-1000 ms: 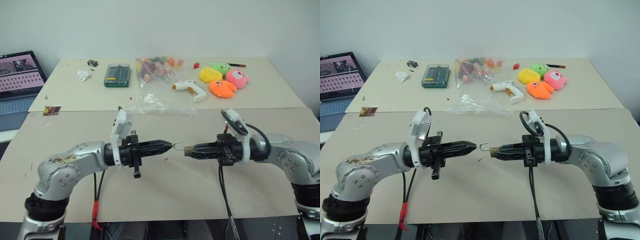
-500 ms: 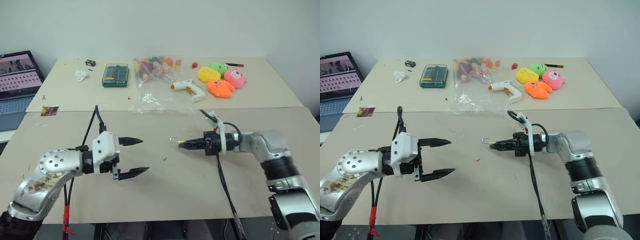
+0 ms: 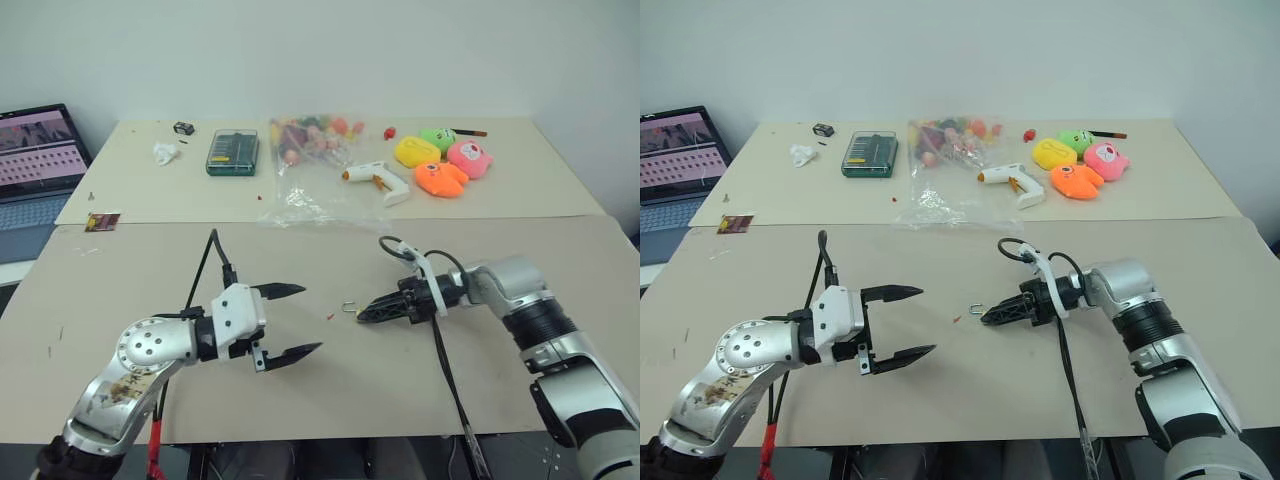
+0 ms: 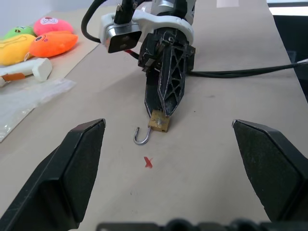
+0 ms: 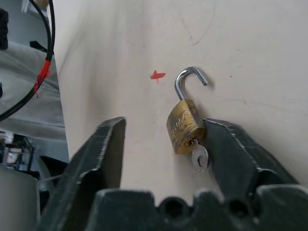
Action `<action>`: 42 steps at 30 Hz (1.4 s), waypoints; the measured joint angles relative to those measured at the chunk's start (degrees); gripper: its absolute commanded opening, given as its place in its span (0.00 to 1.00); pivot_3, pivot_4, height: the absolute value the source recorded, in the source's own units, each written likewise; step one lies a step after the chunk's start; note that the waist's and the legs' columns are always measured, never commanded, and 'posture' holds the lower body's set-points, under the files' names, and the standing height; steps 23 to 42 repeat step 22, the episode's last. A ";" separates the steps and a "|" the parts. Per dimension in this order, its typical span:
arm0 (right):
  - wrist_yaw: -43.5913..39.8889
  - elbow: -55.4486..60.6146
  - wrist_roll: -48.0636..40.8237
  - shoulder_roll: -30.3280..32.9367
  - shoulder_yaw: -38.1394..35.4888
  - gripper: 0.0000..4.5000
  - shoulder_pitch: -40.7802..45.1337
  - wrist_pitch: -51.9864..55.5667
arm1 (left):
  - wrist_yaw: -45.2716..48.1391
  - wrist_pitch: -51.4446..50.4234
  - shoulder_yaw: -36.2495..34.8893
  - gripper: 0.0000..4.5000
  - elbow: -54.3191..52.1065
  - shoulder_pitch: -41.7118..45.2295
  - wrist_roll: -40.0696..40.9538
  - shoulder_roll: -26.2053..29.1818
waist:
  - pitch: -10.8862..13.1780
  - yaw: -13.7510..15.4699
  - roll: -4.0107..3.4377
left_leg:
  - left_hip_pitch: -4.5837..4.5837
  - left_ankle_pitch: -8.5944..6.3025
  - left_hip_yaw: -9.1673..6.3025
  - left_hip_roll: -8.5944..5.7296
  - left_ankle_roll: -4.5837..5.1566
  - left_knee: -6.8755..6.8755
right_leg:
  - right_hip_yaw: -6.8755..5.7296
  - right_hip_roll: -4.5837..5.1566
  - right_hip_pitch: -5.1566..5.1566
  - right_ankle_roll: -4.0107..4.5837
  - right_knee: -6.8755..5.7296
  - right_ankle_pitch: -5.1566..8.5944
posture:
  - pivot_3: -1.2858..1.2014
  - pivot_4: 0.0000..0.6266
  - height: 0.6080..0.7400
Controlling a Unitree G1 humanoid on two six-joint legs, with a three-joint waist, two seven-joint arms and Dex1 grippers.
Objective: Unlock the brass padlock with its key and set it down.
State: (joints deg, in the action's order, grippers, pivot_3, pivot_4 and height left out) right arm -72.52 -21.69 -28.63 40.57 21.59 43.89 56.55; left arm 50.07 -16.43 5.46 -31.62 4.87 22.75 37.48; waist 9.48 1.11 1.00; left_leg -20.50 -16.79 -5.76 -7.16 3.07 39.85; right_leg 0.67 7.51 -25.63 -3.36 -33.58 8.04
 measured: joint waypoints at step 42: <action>5.01 40.08 -6.33 18.53 -25.50 0.99 -21.38 -14.07 | 6.63 -11.34 -3.06 1.00 18.40 17.57 3.90 5.23 | 0.07 -0.97 0.01 | -0.14 -0.18 0.45 0.32 -0.01 0.01 | 0.02 -0.09 -0.55 -0.09 -0.27 0.12 | 0.52 0.24 1.00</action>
